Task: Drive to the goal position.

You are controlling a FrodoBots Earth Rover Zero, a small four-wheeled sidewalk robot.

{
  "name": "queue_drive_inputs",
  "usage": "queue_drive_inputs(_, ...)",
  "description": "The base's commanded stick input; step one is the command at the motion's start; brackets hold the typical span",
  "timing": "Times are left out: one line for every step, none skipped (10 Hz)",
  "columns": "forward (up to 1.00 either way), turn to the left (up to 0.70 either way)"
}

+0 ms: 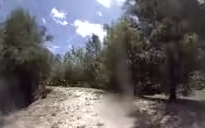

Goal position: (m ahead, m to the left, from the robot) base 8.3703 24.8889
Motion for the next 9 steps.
queue_drive_inputs(0.85,0.00)
queue_drive_inputs(0.85,0.00)
queue_drive_inputs(0.85,0.00)
queue_drive_inputs(0.85,0.00)
queue_drive_inputs(0.85,0.00)
queue_drive_inputs(0.85,0.00)
queue_drive_inputs(0.85,0.00)
queue_drive_inputs(0.85,0.00)
queue_drive_inputs(0.85,0.00)
